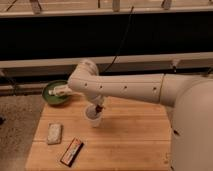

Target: Place the pepper in the ceramic cup

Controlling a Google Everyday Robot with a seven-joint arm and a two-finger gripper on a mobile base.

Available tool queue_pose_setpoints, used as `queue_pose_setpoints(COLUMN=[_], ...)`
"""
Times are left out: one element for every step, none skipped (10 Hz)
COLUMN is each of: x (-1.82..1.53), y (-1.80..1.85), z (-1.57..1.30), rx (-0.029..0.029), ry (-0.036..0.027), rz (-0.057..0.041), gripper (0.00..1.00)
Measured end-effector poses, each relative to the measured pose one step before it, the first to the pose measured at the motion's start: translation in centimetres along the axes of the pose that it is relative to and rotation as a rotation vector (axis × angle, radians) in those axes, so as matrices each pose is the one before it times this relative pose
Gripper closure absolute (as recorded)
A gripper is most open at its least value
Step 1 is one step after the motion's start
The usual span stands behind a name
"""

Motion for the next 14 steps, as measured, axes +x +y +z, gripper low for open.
queue_pose_setpoints(x=[-0.629,-0.352,-0.316,-0.012,0.028,0.301,0.369,0.286,0.081,0.047,-0.053,-0.151,-0.266,-0.259], y=[-0.051,-0.098,-0.342,-0.15,-0.228,-0.305,-0.302,-0.215,-0.141,-0.166,-0.007,0.071,0.067,-0.029], z=[-0.142,-0.036,0.13,0.165,0.248,0.364,0.327,0.219,0.068,0.096,-0.012,0.002,-0.186,-0.175], rx=[0.00397,0.00407,0.01235,0.00583,0.00553,0.00763,0.007,0.00512,0.00324,0.00331,0.00174,0.00085,0.00437,0.01001], ry=[-0.00948,-0.0078,-0.01822,-0.01085,-0.01431,-0.01427,-0.01561,-0.01294,-0.00861,-0.00828,-0.00401,-0.00274,-0.00043,-0.00096], rz=[-0.00949,-0.00662,-0.00685,-0.00093,0.00006,0.00239,0.00371,0.00337,0.00111,-0.00224,-0.00178,-0.0037,-0.0061,-0.00272], gripper=[1.0,0.97,0.84,0.76,0.68,0.58,0.47,0.36,0.28,0.21,0.2,0.2,0.2,0.2])
